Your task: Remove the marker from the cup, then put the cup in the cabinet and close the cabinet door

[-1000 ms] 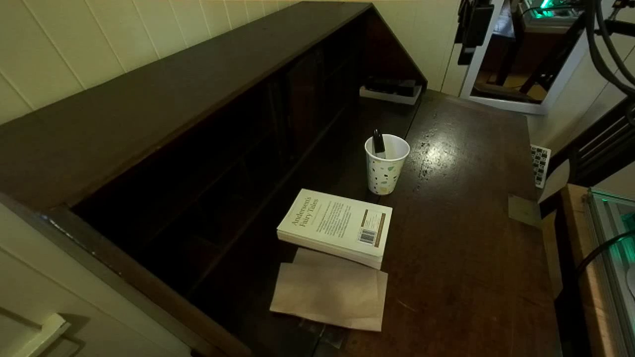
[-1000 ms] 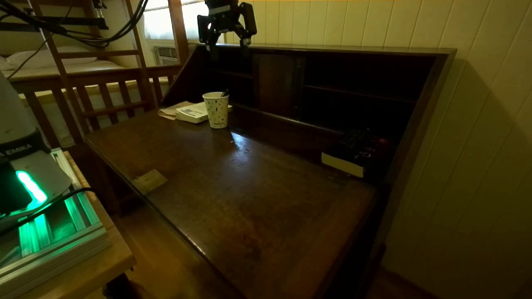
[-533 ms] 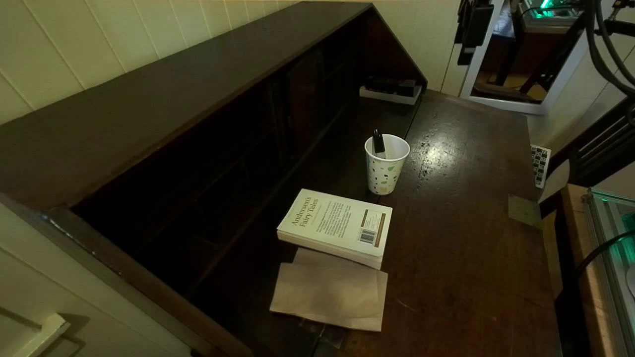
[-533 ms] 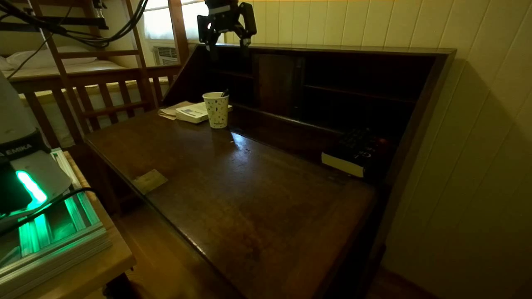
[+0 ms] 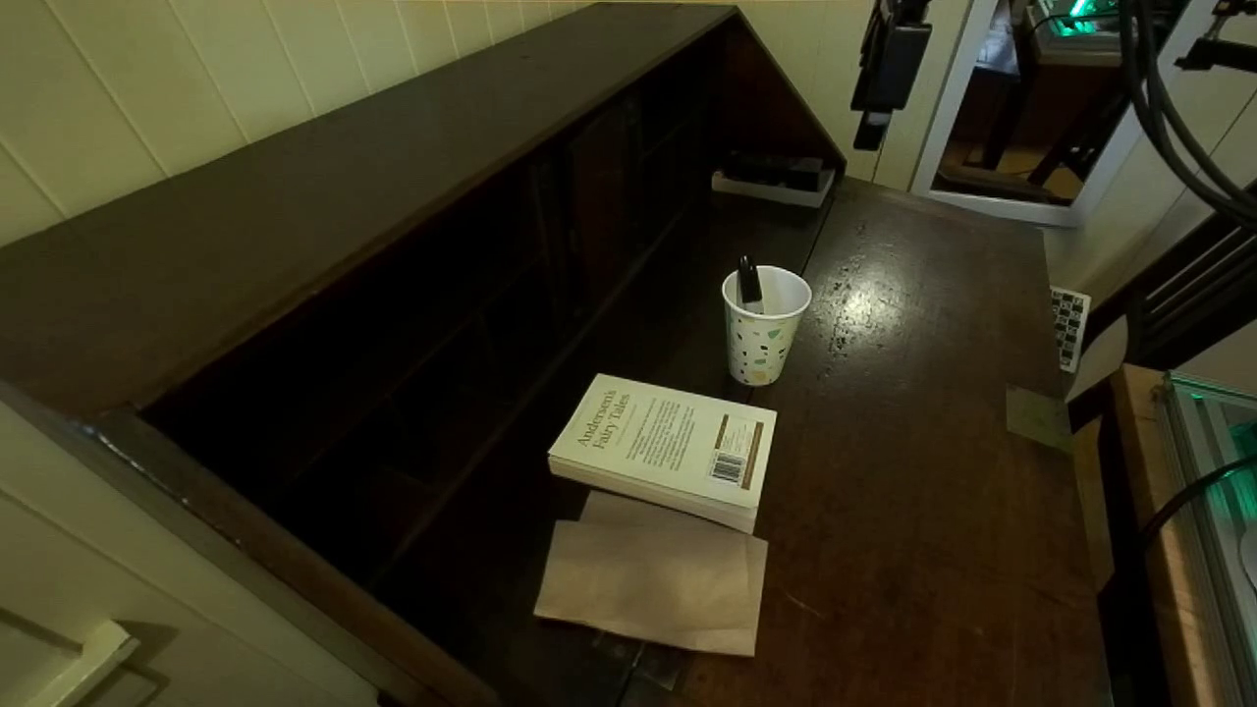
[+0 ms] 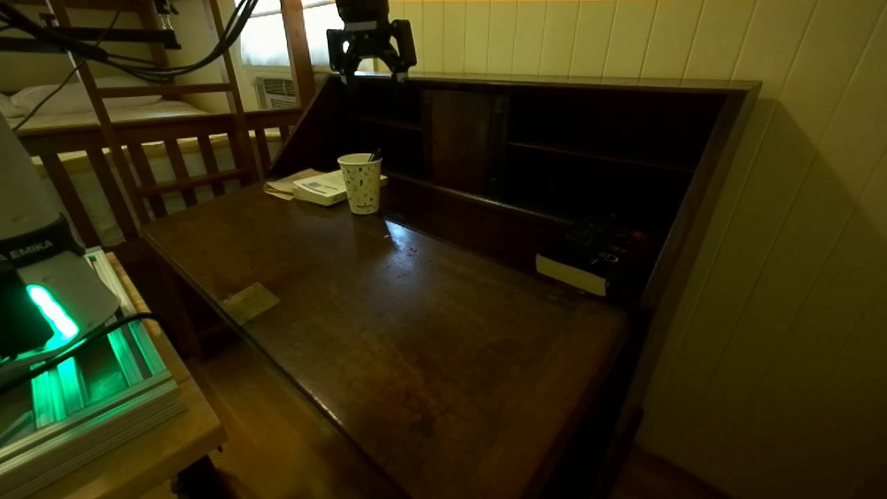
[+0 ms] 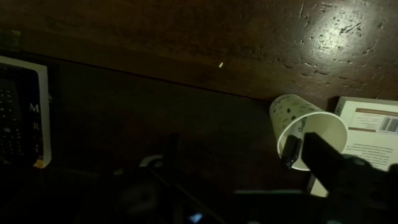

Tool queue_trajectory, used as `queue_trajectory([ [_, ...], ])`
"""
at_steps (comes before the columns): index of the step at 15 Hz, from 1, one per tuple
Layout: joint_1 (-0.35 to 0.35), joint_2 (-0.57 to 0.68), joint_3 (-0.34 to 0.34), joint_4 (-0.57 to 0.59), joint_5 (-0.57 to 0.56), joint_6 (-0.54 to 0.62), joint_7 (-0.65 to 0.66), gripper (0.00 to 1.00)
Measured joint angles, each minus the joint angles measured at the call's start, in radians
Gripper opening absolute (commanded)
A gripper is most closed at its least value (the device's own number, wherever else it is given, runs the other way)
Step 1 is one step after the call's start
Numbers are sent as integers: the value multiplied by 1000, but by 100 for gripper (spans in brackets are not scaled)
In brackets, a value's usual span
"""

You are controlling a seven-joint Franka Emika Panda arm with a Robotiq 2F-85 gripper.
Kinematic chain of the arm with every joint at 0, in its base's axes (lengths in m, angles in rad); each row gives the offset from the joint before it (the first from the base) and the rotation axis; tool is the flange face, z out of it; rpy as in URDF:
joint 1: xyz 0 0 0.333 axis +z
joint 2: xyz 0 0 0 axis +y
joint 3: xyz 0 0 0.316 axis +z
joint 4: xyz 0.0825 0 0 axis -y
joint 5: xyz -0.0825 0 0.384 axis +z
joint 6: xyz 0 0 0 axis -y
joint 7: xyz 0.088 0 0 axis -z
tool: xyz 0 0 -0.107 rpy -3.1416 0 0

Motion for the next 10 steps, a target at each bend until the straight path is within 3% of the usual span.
queue_trajectory([
  [5, 22, 63, 50, 2, 57, 10, 79, 100],
  [10, 25, 124, 109, 5, 58, 54, 253, 100],
])
